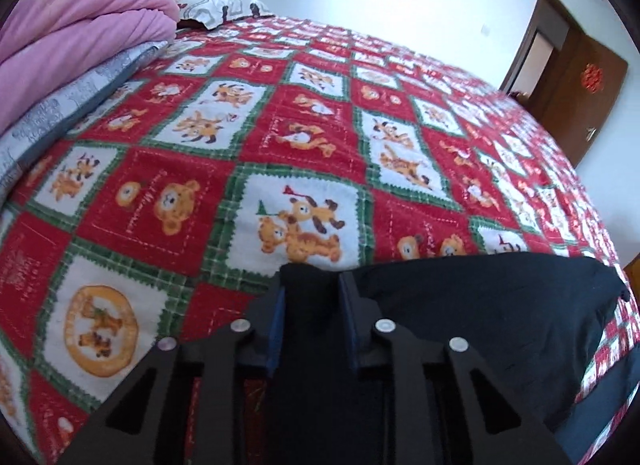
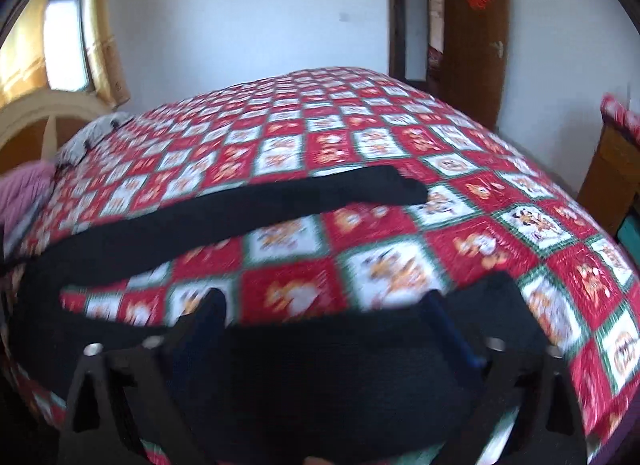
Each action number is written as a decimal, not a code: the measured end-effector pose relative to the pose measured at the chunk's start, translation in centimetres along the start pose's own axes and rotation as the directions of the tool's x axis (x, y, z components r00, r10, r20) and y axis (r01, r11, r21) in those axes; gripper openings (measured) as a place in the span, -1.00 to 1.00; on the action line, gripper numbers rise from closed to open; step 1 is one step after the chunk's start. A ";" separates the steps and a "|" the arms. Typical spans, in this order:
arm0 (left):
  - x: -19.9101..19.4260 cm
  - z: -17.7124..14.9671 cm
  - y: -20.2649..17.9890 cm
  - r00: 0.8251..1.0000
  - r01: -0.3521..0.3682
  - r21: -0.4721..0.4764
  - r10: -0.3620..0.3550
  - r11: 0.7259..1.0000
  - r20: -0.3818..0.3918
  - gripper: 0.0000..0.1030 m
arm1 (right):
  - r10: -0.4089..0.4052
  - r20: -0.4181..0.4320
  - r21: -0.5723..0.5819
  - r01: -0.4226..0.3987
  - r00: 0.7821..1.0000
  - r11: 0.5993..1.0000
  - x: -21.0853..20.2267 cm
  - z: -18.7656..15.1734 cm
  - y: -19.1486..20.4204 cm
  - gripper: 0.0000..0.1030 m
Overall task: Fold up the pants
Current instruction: 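Grasp one end of the black pants with the left tool while the right tool grasps the other end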
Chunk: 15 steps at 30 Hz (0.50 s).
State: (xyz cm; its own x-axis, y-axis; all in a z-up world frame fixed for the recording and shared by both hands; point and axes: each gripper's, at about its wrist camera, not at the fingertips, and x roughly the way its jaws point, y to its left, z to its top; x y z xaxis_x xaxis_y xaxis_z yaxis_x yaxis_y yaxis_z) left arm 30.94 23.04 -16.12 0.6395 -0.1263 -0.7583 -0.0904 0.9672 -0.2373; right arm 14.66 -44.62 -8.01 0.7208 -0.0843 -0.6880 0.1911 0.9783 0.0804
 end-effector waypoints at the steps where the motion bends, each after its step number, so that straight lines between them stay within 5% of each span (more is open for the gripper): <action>1: 0.1 0.0 0.0 1.000 0.004 -0.004 -0.004 1.000 0.003 -0.51 | 0.005 -0.020 0.043 -0.004 1.000 0.999 1.0 1.2 -1.5 0.41; 9: 0.2 0.2 -1.0 1.000 -0.026 0.059 0.025 0.998 0.015 -0.72 | -0.034 -0.072 0.228 0.050 0.997 0.972 7.2 8.0 -9.5 0.38; 15: 0.2 0.0 -0.8 0.999 -0.006 0.046 0.005 0.999 0.035 -0.73 | 0.015 -0.123 0.286 0.021 0.992 0.958 12.6 11.7 -11.6 0.23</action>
State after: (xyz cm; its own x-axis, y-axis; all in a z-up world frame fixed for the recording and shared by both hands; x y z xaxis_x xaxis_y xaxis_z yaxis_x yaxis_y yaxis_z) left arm 31.10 22.25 -16.12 0.6652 -0.1141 -0.7379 -0.0591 0.9771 -0.2044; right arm 29.37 -59.28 -9.18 0.6359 -0.0459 -0.7704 0.3892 0.8811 0.2688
